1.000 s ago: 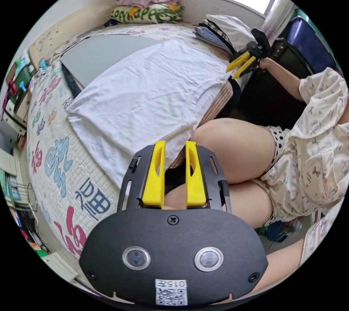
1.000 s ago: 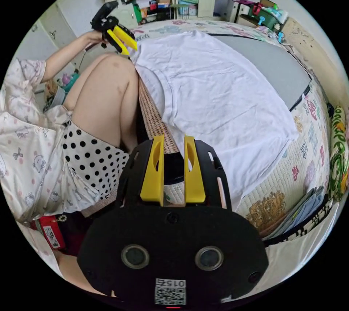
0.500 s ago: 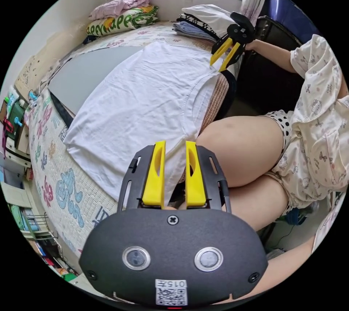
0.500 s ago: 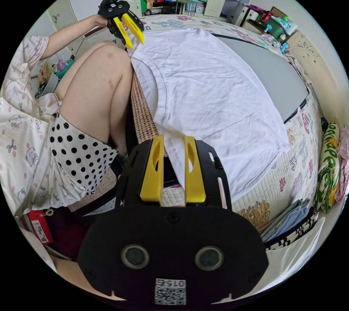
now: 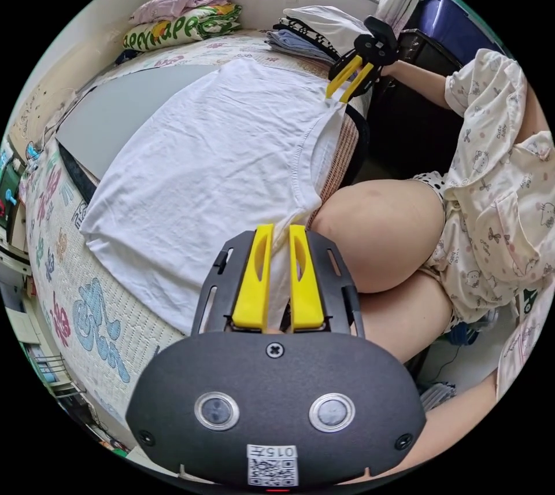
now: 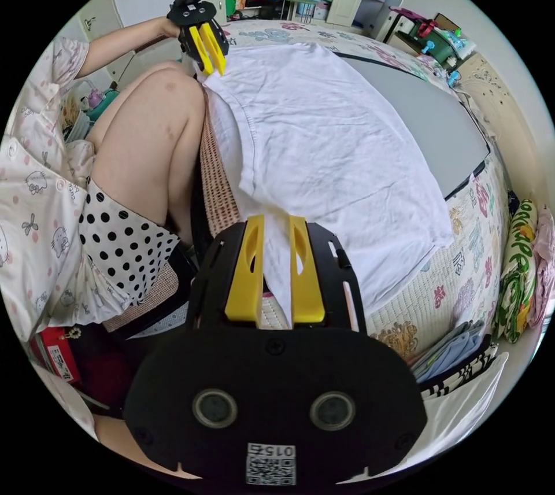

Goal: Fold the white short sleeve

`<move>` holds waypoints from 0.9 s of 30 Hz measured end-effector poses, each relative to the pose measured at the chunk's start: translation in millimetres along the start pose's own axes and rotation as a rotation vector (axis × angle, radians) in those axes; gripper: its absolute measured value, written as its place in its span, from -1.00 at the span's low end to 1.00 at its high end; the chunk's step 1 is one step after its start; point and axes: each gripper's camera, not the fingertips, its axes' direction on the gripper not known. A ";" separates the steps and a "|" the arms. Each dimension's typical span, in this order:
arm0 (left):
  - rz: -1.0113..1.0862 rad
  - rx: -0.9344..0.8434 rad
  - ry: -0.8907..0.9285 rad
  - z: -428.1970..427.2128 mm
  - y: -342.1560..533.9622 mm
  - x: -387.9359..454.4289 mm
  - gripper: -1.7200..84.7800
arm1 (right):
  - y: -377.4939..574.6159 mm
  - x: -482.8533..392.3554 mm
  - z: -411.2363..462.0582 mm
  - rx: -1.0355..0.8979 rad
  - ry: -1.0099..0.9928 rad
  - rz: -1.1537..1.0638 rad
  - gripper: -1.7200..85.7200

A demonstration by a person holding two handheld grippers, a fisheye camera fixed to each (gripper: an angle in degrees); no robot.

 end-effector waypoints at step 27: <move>-0.071 0.269 -0.069 -178.6 49.8 -188.2 -0.95 | -126.8 128.7 -55.7 0.122 0.192 0.160 -0.96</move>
